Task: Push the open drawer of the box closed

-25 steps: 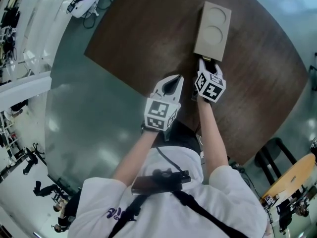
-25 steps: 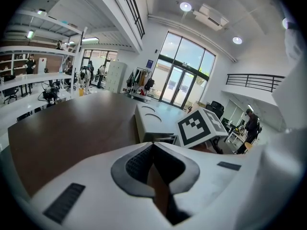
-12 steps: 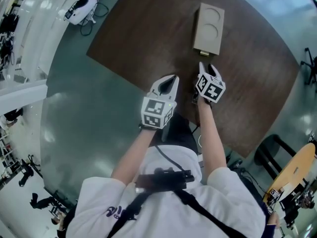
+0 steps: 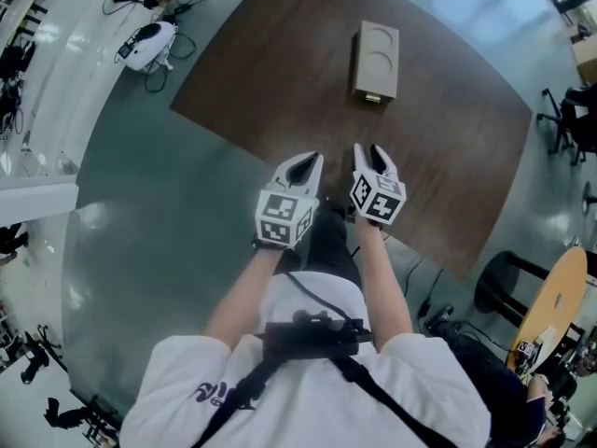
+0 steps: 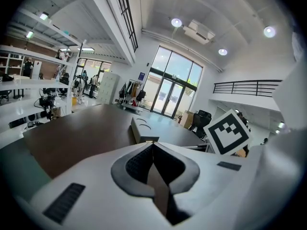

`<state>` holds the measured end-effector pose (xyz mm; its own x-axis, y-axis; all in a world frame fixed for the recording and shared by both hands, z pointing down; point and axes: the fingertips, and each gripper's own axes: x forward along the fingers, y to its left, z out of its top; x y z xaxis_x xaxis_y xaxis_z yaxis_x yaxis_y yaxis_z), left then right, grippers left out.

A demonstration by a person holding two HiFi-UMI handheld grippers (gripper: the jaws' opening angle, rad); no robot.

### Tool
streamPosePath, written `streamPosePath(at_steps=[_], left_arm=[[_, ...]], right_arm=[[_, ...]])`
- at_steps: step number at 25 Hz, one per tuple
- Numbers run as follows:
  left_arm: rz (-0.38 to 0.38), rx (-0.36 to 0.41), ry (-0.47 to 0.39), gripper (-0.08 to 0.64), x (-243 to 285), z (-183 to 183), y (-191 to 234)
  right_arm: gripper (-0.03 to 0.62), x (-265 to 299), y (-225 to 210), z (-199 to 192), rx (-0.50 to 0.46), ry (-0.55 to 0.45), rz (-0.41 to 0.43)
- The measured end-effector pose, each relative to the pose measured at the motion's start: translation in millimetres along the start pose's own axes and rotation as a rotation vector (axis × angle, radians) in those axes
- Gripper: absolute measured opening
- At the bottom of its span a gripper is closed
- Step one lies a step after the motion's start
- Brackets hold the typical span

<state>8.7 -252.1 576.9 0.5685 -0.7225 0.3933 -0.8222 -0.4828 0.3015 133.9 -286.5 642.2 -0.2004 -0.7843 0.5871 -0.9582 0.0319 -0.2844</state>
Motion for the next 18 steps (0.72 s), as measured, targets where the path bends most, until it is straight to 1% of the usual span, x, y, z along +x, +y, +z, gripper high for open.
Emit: streamPosePath(at_steps=[4, 7, 10, 11, 12, 14, 16, 18], left_arm=[[-0.042, 0.018, -0.039, 0.009, -34.0, 2.6, -11.0], [-0.053, 0.045, -0.044, 0.009, -57.4, 2.5, -15.9], [-0.063, 0.077, -0.076, 0.009, -79.7, 10.8, -23.3], [-0.065, 0.087, -0.089, 0.009, -86.8, 14.3, -25.5], [-0.067, 0.094, -0.103, 0.009, -93.0, 17.8, -27.5], [-0.074, 0.106, -0.127, 0.009, -103.1, 23.9, -32.0], [-0.08, 0.117, -0.146, 0.009, -111.4, 27.9, -37.7], [-0.085, 0.127, -0.164, 0.009, -118.8, 31.2, -43.7]], right_arm=[[0.179, -45.2, 35.1, 5.4, -0.058, -0.077, 0.019], [0.179, -74.2, 57.1, 3.5, -0.086, -0.118, 0.028], [0.176, -100.9, 74.1, 5.1, -0.117, -0.163, 0.031], [0.125, -110.0, 79.4, 6.7, -0.129, -0.184, 0.028], [0.104, -119.3, 84.1, 8.9, -0.143, -0.208, 0.024], [0.095, -139.7, 92.0, 15.4, -0.171, -0.268, 0.009], [0.038, -162.7, 97.6, 23.2, -0.19, -0.342, -0.01], [0.006, -183.1, 101.6, 29.4, -0.193, -0.401, -0.017]])
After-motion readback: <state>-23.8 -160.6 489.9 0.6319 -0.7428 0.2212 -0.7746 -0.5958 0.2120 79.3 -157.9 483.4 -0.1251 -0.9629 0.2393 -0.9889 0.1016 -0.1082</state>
